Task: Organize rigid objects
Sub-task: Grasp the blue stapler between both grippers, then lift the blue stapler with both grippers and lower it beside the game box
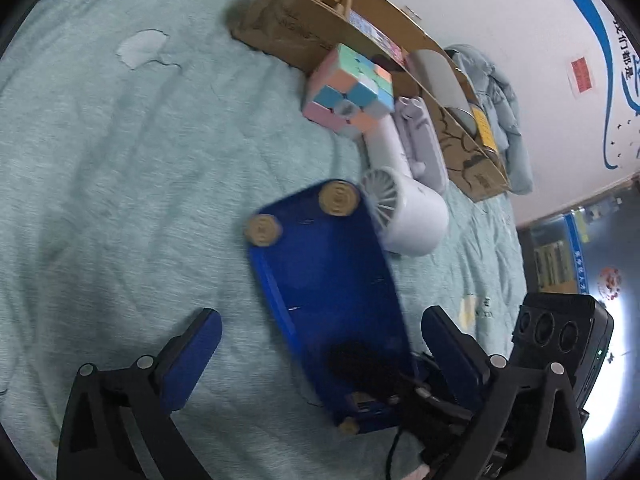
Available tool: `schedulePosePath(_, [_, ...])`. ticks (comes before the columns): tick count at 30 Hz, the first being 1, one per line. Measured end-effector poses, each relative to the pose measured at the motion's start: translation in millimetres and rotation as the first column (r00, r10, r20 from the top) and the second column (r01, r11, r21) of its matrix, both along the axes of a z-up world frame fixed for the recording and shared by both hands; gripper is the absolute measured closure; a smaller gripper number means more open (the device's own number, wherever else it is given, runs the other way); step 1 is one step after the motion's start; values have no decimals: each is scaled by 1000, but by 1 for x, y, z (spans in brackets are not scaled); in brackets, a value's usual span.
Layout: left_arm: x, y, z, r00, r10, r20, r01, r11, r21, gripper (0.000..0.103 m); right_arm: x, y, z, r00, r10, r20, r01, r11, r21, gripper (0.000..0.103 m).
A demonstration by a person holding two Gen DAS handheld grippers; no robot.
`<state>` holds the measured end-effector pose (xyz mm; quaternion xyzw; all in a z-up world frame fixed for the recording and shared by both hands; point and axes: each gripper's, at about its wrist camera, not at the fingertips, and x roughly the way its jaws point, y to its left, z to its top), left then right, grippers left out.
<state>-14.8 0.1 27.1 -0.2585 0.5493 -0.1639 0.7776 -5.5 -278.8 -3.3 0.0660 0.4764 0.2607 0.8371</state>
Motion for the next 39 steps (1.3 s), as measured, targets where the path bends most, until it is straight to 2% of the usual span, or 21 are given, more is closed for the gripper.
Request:
schedulePosePath(3, [3, -8, 1, 999, -35, -2, 35, 998, -53, 9, -4, 8, -1, 1000, 23, 7, -23, 1000, -20, 70])
schedulePosePath(5, [3, -8, 0, 1000, -22, 5, 22, 1000, -23, 18, -8, 13, -1, 999, 32, 19, -31, 999, -37, 70])
schedulePosePath(7, [2, -7, -1, 1000, -10, 7, 10, 1000, 16, 40, -10, 16, -1, 999, 36, 24, -35, 998, -43, 70])
schedulePosePath(8, [1, -6, 0, 1000, -1, 16, 1, 1000, 24, 42, -11, 17, -1, 999, 37, 28, -36, 998, -46, 70])
schedulePosePath(14, [2, -2, 24, 995, -10, 96, 9, 1000, 14, 43, -20, 30, 10, 992, 49, 115, -42, 997, -64, 70])
schedulePosePath(21, [32, -9, 80, 973, -62, 222, 62, 998, 8, 44, -20, 42, 55, 958, 42, 284, -18, 996, -86, 70])
schedulePosePath(24, [60, -16, 106, 958, -87, 273, 87, 996, 14, 44, -7, 43, 78, 942, 20, 334, 4, 997, -71, 70])
schedulePosePath(30, [125, -27, 143, 937, -141, 321, 141, 990, 23, 44, 33, 48, 118, 917, -29, 397, 57, 997, -59, 70])
schedulePosePath(35, [199, -35, 149, 940, -170, 295, 174, 985, 13, 44, 86, 48, 139, 924, -74, 374, 96, 995, -40, 70])
schedulePosePath(39, [255, -36, 135, 951, -192, 243, 206, 978, -33, 44, 127, 54, 145, 928, -112, 356, 146, 987, -70, 70])
